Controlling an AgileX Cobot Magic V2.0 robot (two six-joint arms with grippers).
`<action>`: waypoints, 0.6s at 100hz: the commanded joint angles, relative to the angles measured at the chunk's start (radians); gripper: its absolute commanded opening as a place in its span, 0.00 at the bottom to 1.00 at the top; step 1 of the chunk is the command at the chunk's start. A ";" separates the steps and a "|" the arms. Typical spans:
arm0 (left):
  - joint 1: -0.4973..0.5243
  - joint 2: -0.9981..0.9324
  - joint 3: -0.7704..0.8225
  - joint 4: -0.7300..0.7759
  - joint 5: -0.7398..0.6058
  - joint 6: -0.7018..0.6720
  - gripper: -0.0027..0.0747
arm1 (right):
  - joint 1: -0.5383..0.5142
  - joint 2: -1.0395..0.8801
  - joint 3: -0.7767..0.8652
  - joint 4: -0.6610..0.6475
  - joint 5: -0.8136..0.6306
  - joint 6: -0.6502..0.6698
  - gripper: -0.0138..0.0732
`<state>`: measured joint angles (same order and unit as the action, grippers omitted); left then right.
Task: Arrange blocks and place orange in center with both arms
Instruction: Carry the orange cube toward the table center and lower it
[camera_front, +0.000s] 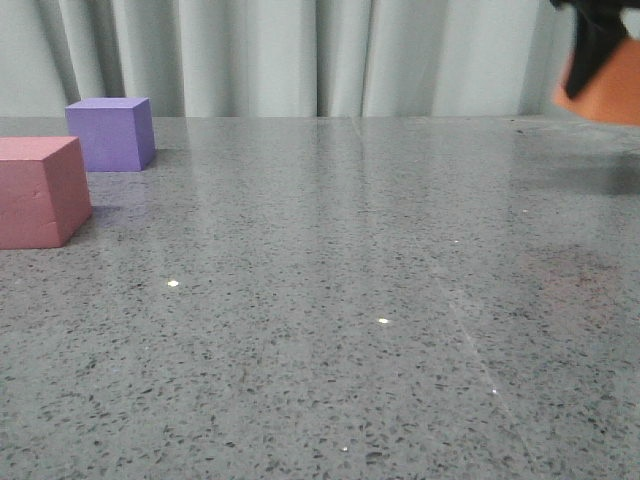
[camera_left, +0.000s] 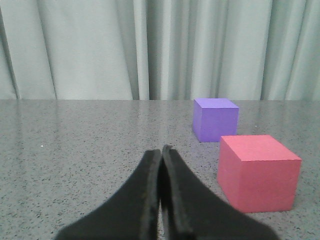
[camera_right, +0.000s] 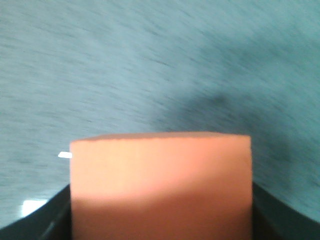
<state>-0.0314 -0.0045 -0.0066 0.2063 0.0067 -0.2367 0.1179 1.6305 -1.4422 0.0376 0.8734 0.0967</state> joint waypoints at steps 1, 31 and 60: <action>0.003 -0.032 0.057 -0.008 -0.076 0.000 0.01 | 0.073 -0.043 -0.073 0.024 -0.026 0.014 0.40; 0.003 -0.032 0.057 -0.008 -0.076 0.000 0.01 | 0.290 0.095 -0.244 -0.038 0.004 0.218 0.40; 0.003 -0.032 0.057 -0.008 -0.076 0.000 0.01 | 0.437 0.265 -0.404 -0.207 0.084 0.435 0.40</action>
<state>-0.0314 -0.0045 -0.0066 0.2063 0.0067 -0.2367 0.5311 1.9167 -1.7872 -0.1273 0.9792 0.4795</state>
